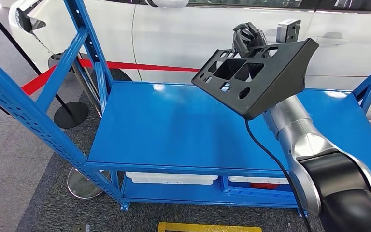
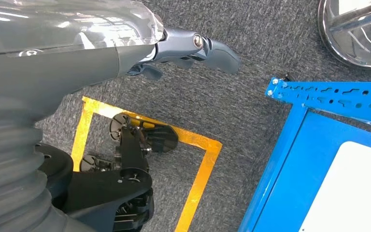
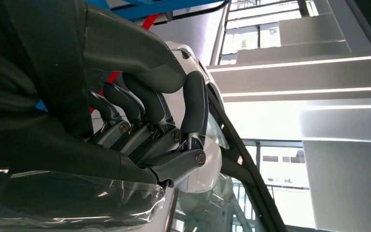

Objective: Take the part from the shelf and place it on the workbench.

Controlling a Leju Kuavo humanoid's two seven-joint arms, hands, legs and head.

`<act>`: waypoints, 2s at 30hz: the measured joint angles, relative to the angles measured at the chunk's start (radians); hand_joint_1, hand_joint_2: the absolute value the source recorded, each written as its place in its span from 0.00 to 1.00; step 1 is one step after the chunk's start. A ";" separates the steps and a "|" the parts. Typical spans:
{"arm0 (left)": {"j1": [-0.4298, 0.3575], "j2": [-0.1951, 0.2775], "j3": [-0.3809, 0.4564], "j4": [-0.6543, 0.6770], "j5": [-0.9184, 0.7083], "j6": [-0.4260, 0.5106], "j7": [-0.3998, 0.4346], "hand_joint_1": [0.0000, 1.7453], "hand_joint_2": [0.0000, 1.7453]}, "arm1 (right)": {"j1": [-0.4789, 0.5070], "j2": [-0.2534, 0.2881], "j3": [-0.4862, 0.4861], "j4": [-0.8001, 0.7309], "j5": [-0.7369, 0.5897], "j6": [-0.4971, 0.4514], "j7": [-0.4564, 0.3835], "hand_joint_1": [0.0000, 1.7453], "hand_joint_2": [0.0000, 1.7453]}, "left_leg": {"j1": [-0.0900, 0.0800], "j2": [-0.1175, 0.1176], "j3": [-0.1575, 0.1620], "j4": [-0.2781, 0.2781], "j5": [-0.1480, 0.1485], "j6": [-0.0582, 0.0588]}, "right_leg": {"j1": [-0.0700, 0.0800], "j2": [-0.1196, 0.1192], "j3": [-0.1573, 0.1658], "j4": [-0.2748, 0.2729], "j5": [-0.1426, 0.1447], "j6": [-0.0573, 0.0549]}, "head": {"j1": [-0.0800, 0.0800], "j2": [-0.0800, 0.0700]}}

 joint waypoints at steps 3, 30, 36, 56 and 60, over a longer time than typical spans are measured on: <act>0.000 0.000 0.001 0.000 -0.005 0.001 0.004 0.00 1.00 | 0.003 0.000 0.000 -0.002 -0.005 -0.005 0.000 1.00 1.00 | 0.000 0.000 0.000 0.000 0.000 0.000 | 0.000 0.000 0.000 0.000 0.000 0.000 | 0.000 0.000; -0.003 -0.004 0.025 -0.003 -0.032 -0.014 0.063 0.00 1.00 | 0.037 0.002 0.000 -0.053 0.022 -0.016 0.006 1.00 1.00 | 0.000 0.000 0.000 0.000 0.000 0.000 | 0.000 0.000 0.000 0.000 0.000 0.000 | 0.000 0.000; -0.004 -0.005 0.027 -0.003 -0.046 0.010 0.051 0.00 1.00 | 0.052 0.001 0.000 -0.065 0.028 -0.029 0.001 1.00 1.00 | 0.000 0.000 0.000 0.000 0.000 0.000 | 0.000 0.000 -0.001 0.000 0.000 0.000 | 0.000 0.000; -0.014 -0.006 0.052 -0.014 -0.089 0.048 0.006 0.00 1.00 | 0.070 -0.009 -0.001 -0.093 0.023 -0.034 0.014 1.00 1.00 | 0.000 0.000 0.000 0.000 0.000 0.000 | 0.000 0.000 0.000 0.000 0.000 0.000 | 0.000 0.000; -0.016 -0.006 0.053 -0.014 -0.101 0.063 0.004 0.00 1.00 | 0.068 -0.009 -0.002 -0.099 0.015 -0.033 0.012 1.00 1.00 | 0.000 0.000 0.000 0.000 0.000 0.000 | 0.000 0.000 0.000 0.000 0.000 0.000 | 0.000 0.000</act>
